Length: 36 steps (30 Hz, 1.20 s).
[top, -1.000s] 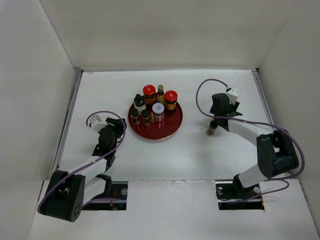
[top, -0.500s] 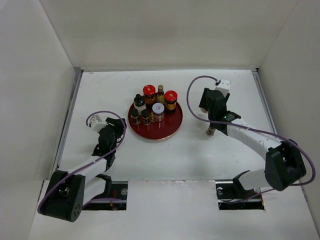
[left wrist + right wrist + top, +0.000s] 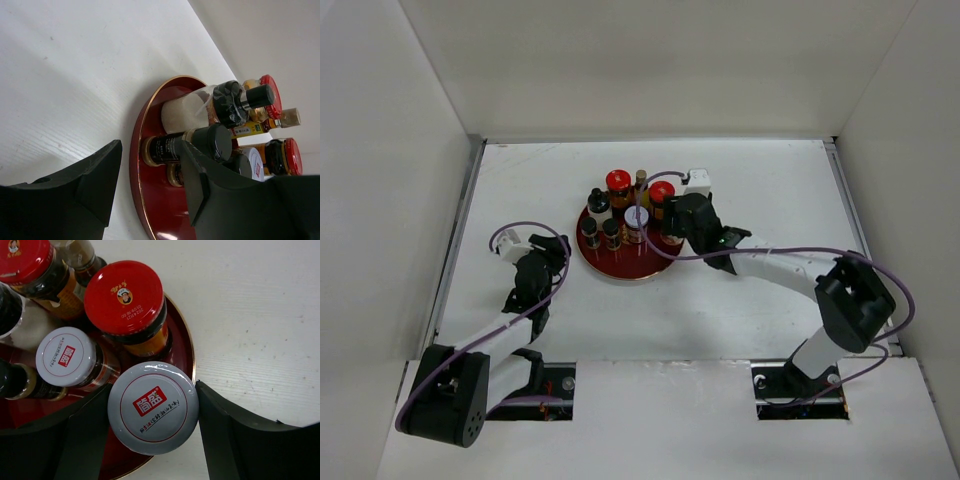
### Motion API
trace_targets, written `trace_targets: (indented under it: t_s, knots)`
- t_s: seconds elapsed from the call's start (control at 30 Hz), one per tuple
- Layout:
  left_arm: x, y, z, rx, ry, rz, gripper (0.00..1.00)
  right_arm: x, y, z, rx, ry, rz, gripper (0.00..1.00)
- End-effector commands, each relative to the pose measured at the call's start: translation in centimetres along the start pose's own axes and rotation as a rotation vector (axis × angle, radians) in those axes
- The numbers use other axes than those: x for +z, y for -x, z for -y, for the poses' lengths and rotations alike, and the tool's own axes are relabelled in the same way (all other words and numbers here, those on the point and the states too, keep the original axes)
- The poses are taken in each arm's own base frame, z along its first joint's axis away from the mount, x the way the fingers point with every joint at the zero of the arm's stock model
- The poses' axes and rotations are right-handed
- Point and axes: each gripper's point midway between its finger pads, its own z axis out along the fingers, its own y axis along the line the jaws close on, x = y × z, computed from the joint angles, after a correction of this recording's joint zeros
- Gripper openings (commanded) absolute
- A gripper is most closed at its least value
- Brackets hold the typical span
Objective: Organize the condiment bottles
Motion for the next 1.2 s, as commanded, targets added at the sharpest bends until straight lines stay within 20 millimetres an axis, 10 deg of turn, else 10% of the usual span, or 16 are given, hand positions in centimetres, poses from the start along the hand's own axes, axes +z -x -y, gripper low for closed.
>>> trace_targets:
  t_s: [0.0,0.37,0.53,0.83,1.0,1.17]
  knots:
    - [0.2,1.0,1.4,-0.028,-0.044,0.034,0.47,-0.5,6.7,-3.7,0.105,0.108,0.177,0.46]
    - [0.1,1.1,1.5,-0.031,-0.051,0.035,0.48,2.6,1.5,-4.5,0.039,0.076,0.074,0.51]
    - [0.1,0.9,1.5,-0.032,-0.051,0.028,0.48,2.6,0.7,-4.8,0.015,0.082,0.060,0.70]
    - [0.0,1.2,1.4,-0.035,-0.045,0.043,0.49,-3.2,4.8,-3.3,0.047,0.108,0.146,0.93]
    - [0.1,1.1,1.4,-0.035,-0.045,0.037,0.49,-6.1,6.0,5.6,0.104,-0.132,0.191,0.87]
    - [0.2,0.8,1.3,-0.034,-0.042,0.025,0.50,-9.2,2.4,16.6,0.152,-0.475,0.127,0.89]
